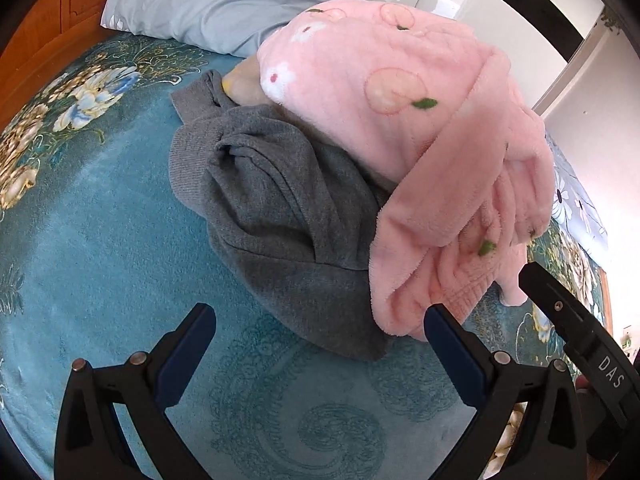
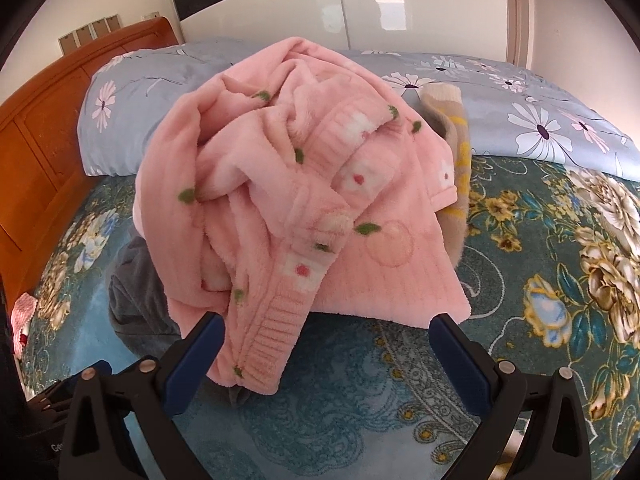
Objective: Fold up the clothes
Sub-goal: 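Reach both grippers toward the pink fleece garment on the clothes pile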
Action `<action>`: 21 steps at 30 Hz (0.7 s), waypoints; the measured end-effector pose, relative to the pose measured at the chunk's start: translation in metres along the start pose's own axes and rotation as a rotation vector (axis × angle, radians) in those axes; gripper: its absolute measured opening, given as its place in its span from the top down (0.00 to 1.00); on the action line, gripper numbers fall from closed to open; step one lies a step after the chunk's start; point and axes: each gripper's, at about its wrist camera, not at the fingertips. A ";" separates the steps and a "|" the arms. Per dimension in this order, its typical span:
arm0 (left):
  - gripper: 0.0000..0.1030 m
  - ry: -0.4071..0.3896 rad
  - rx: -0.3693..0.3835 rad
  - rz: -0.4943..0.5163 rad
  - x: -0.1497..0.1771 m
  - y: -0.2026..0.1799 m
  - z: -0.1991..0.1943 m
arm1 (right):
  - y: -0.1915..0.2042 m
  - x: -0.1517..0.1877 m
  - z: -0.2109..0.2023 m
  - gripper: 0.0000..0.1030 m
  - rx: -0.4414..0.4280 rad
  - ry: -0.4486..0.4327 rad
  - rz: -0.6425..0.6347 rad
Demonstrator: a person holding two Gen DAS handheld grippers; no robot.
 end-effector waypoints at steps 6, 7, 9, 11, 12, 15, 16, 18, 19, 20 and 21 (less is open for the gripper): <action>0.00 0.005 0.029 -0.010 -0.004 0.002 0.004 | -0.001 0.000 -0.001 0.00 -0.013 0.004 -0.006; 0.00 0.006 0.020 -0.009 0.001 0.002 0.001 | -0.002 0.000 -0.002 0.00 -0.018 0.004 -0.006; 0.00 0.012 0.021 -0.013 0.008 -0.003 -0.003 | -0.002 0.000 -0.003 0.00 -0.028 0.006 -0.007; 0.00 0.031 0.059 -0.003 0.010 0.002 -0.008 | -0.004 0.001 -0.004 0.00 -0.044 0.015 -0.004; 0.00 0.037 0.058 0.008 0.007 0.002 -0.008 | -0.005 0.001 -0.005 0.00 -0.050 0.017 -0.003; 0.00 0.023 0.033 0.068 -0.002 -0.006 -0.011 | -0.010 0.001 -0.009 0.00 -0.054 0.014 0.001; 0.00 0.016 0.028 0.084 -0.007 -0.009 -0.013 | -0.014 0.000 -0.012 0.00 -0.061 0.007 0.008; 0.00 -0.001 0.036 0.102 -0.022 -0.014 -0.016 | -0.023 -0.002 -0.020 0.00 -0.089 -0.016 0.033; 0.00 -0.010 0.041 0.111 -0.030 -0.017 -0.017 | -0.029 -0.003 -0.025 0.00 -0.099 -0.029 0.044; 0.00 -0.030 0.039 0.118 -0.039 -0.022 -0.018 | -0.034 -0.005 -0.029 0.00 -0.102 -0.035 0.050; 0.00 -0.045 0.041 0.122 -0.043 -0.028 -0.021 | -0.039 -0.007 -0.032 0.00 -0.098 -0.037 0.052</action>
Point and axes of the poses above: each gripper's, at about its wrist camera, not at the fingertips, and z roughly the way its jaws point, y to its left, x to its underside, and after that the axes turned 4 degrees about y, right-handed
